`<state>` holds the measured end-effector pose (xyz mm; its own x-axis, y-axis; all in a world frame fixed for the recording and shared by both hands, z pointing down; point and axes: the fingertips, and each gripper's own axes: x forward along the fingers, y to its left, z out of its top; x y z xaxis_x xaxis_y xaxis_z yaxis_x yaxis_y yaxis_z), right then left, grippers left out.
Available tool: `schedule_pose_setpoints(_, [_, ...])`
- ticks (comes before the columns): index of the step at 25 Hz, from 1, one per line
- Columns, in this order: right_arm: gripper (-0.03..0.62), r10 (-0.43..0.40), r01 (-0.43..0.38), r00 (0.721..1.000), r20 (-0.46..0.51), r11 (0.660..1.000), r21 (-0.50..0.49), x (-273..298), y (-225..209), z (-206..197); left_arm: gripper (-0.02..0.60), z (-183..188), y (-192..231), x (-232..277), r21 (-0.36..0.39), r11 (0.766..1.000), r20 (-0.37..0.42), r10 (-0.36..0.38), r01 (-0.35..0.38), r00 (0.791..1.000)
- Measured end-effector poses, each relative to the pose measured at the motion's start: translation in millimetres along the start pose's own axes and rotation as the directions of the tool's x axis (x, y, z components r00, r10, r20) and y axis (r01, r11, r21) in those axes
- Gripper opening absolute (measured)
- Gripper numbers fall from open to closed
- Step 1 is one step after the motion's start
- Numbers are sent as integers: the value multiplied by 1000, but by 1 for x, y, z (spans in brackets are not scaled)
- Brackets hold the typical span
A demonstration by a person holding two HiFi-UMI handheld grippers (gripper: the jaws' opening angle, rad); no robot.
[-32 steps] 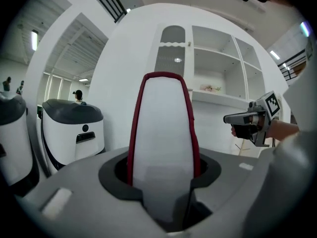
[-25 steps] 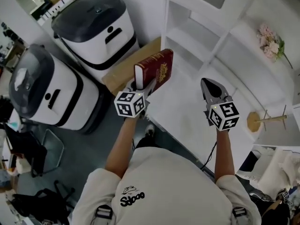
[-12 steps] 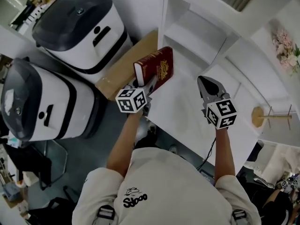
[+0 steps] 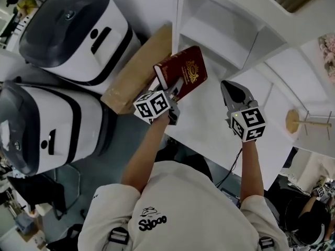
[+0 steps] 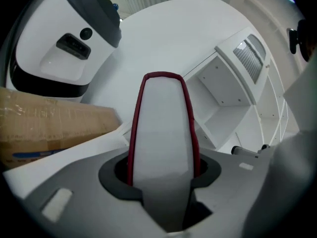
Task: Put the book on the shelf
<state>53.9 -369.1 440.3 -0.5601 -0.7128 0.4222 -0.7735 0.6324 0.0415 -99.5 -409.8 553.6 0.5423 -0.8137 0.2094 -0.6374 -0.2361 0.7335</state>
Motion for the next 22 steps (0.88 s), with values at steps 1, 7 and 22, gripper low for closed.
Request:
schedule_pose_setpoints(1, [2, -5, 5, 1000, -4, 1000, 1, 1, -1, -2, 239, -4, 3, 5, -17, 1000, -5, -2, 2, 1000])
schedule_pose_setpoints(7, [2, -38, 40, 999, -31, 998, 43, -1, -7, -19, 239, -25, 13, 31, -170, 985, -9, 6, -8, 1000])
schedule_pose_setpoints(22, [2, -36, 43, 997, -74, 995, 94, 9, 0, -52, 239, -26, 33, 45, -476, 871, 124, -67, 119, 990])
